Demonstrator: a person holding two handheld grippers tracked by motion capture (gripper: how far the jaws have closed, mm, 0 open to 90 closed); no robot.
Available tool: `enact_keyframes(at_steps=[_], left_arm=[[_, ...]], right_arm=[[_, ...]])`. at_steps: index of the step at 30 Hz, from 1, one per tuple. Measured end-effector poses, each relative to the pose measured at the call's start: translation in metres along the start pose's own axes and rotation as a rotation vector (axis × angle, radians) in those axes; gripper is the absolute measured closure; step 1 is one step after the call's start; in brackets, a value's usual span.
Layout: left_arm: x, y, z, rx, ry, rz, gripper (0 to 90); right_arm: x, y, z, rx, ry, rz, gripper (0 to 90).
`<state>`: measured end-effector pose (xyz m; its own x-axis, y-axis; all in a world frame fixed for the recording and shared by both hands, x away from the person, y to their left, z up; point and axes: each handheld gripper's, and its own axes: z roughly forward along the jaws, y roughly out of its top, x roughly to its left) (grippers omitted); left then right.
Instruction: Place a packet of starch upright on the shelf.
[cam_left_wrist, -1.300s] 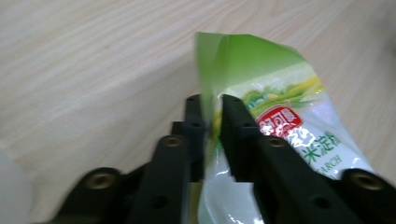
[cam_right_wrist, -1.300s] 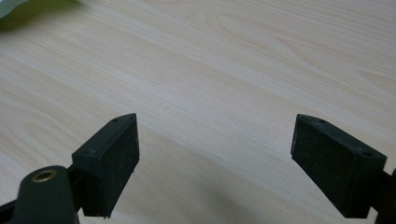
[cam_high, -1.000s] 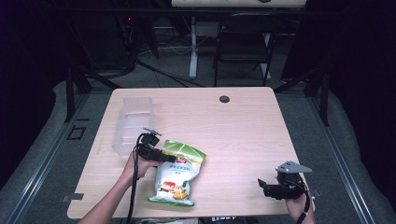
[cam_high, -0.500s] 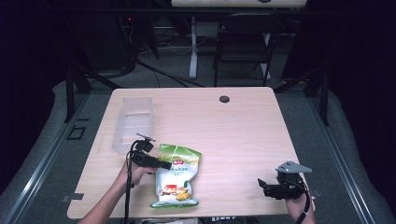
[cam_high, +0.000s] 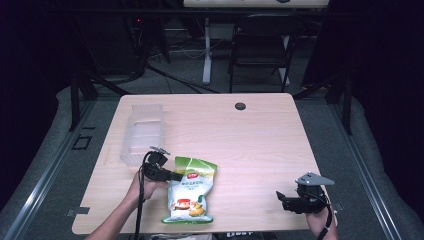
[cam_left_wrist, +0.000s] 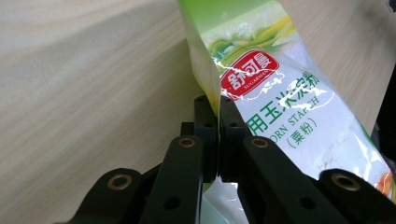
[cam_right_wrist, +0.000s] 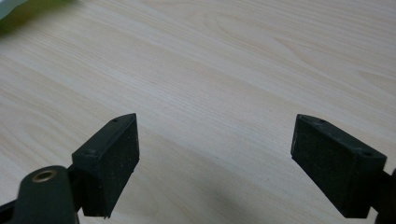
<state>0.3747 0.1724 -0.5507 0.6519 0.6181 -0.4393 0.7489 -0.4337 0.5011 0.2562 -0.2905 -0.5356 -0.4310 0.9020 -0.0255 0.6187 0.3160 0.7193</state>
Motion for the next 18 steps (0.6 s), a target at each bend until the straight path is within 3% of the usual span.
enact_keyframes(at_steps=[3, 7, 13, 14, 18], left_arm=[[-0.004, 0.002, -0.004, -0.023, 0.028, 0.038, 89.2], [-0.002, 0.002, -0.012, -0.074, 0.015, 0.065, 89.0], [-0.007, 0.005, -0.019, -0.109, 0.038, 0.126, 89.2], [-0.008, 0.006, -0.022, -0.115, 0.02, 0.147, 89.1], [-0.008, 0.005, -0.026, -0.147, 0.018, 0.162, 89.2]], right_arm=[[0.0, 0.0, 0.0, 0.002, 0.0, -0.001, 14.5], [-0.001, 0.0, -0.001, 0.005, -0.002, -0.005, 14.5], [-0.001, 0.0, 0.0, 0.004, 0.0, -0.006, 14.5], [-0.001, 0.0, 0.0, 0.004, 0.003, -0.001, 14.5], [-0.001, 0.0, 0.0, 0.005, -0.005, -0.005, 14.5]])
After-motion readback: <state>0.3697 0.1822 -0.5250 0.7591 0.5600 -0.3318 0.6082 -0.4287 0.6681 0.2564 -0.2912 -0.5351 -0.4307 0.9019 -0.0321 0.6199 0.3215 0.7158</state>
